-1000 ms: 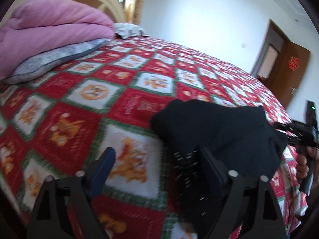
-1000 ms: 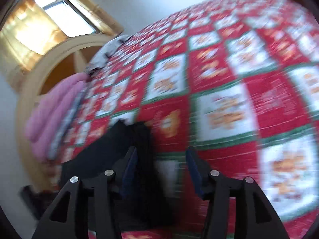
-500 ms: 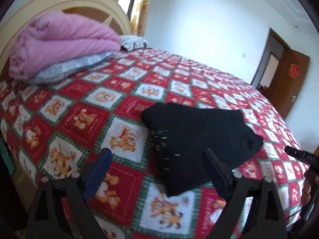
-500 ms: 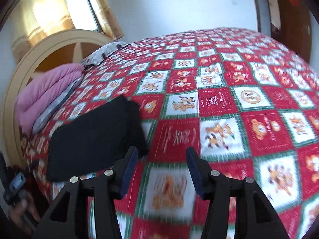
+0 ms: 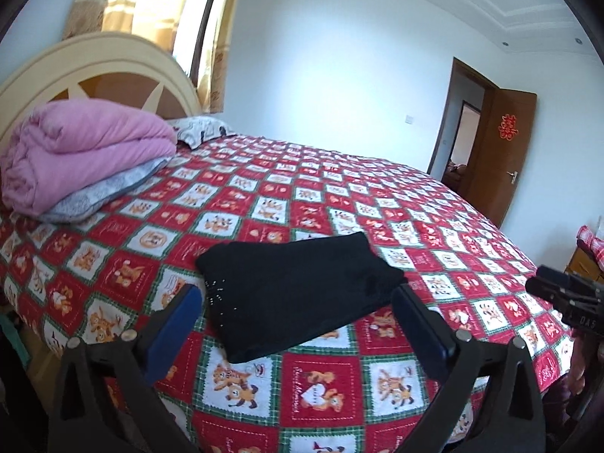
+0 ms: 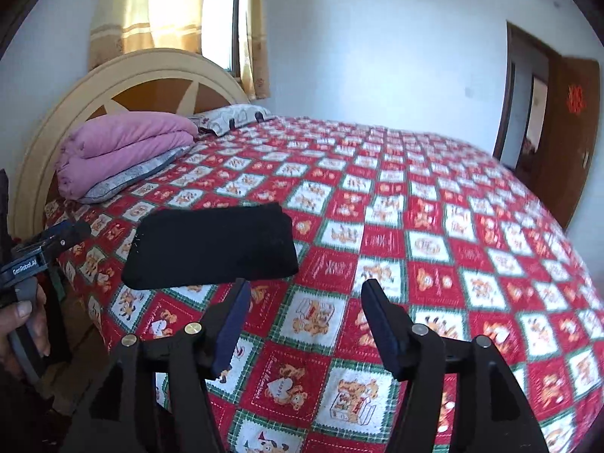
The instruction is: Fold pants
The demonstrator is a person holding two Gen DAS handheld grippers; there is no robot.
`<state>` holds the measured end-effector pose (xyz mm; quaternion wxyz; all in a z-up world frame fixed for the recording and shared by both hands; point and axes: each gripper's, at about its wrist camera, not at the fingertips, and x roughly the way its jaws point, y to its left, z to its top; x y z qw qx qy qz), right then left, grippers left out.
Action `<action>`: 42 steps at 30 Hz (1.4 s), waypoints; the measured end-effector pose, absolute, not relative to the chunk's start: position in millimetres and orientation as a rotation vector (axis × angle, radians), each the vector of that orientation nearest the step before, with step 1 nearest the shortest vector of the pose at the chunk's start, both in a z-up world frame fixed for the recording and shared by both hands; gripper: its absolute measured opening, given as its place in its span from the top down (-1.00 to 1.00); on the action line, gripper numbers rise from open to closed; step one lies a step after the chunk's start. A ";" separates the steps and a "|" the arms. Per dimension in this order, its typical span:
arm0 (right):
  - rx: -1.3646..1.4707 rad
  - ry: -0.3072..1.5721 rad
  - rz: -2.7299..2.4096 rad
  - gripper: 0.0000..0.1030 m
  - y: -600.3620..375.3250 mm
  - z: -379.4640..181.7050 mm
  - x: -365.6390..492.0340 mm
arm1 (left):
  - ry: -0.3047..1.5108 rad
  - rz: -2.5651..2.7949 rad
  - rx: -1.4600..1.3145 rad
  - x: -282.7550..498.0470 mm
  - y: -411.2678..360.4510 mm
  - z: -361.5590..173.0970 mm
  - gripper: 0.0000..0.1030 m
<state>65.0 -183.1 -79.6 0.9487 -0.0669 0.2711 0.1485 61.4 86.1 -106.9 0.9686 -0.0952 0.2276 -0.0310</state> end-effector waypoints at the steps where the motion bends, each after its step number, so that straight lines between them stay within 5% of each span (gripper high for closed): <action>1: -0.134 0.542 0.304 -0.22 -182.8 -76.5 62.5 | 0.453 -0.067 -0.188 58.9 84.5 -104.4 -1.00; 42: -0.132 0.497 0.339 -0.23 -173.4 -61.6 40.7 | 0.402 -0.027 -0.101 48.9 65.8 -92.6 -1.00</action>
